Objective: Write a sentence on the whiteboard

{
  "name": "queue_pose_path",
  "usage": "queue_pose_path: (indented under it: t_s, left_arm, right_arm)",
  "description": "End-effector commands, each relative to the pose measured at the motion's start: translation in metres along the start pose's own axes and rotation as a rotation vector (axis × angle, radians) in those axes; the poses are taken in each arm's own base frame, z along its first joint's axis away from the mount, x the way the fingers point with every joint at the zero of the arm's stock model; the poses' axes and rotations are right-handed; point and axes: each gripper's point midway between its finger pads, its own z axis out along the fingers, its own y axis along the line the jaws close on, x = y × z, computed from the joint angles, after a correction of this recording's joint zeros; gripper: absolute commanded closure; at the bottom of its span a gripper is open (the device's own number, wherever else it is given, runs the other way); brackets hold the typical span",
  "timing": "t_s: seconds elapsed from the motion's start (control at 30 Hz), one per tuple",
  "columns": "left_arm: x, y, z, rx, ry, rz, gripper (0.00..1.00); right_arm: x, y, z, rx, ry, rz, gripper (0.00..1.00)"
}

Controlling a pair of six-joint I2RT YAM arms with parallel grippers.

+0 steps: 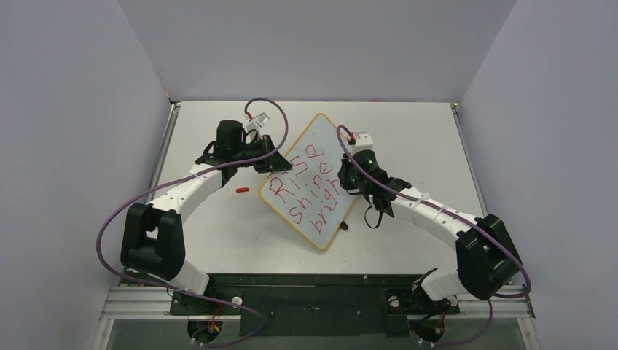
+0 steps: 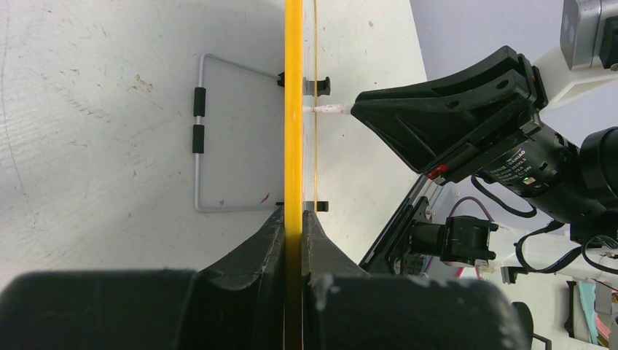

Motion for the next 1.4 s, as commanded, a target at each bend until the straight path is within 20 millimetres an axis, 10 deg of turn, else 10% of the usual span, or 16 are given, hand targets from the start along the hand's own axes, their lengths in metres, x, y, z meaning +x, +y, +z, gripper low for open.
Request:
queue_pose_path:
  t_s: [0.0,0.53,1.37]
  left_arm:
    - [-0.025,-0.026,-0.012,0.057,-0.090,0.126,1.00]
    - [-0.025,-0.026,-0.012,0.057,-0.091,0.122,1.00]
    - [-0.024,-0.027,-0.013,0.061,-0.091,0.126,1.00]
  right_arm:
    - [0.009,0.001,0.003,-0.007,0.028,0.001,1.00]
    - [0.036,-0.014,-0.013,0.018,0.056,0.016,1.00]
    - [-0.028,0.002,-0.016,-0.014,-0.075,0.024,1.00]
